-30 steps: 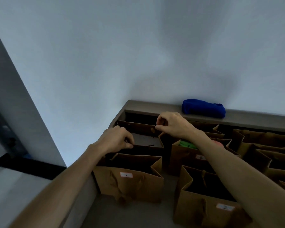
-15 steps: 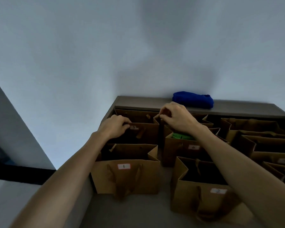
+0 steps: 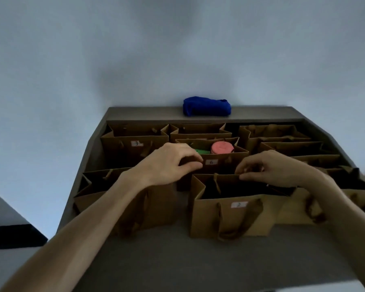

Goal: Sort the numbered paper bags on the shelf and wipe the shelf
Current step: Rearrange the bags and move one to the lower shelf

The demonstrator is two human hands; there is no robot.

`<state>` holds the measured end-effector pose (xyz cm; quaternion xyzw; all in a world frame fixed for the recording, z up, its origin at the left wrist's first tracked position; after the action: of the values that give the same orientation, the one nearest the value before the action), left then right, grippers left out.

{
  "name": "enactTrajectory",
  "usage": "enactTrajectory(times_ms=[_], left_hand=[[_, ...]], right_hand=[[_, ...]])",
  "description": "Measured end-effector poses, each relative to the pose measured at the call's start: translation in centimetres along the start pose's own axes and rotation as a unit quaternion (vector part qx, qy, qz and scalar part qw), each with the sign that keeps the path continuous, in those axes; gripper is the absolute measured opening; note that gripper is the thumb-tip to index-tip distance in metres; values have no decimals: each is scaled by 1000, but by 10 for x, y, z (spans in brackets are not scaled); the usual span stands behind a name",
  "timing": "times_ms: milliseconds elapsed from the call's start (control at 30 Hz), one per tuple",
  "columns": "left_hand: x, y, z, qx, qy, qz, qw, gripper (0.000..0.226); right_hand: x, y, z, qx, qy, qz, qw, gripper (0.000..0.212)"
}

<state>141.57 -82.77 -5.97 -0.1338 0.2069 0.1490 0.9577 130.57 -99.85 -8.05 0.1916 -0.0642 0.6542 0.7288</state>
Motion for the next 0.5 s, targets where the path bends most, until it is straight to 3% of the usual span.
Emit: enactTrajectory(times_ms=[167, 500], left_hand=[[3, -24, -25, 67, -26, 28, 997, 26], [11, -32, -11, 41, -66, 53, 996, 22]], right_hand=[[-3, -13, 3, -56, 24, -6, 998, 17], [11, -27, 6, -101, 15, 16, 995, 20]])
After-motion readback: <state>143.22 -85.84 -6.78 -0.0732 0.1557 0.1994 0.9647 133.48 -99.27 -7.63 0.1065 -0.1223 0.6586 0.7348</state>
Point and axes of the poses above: each hand's wrist, its own y-axis away from the middle knuckle, its own z-axis out of the back of the hand, x = y × z, the point moved 8 cm from there along -y, towards the middle knuckle
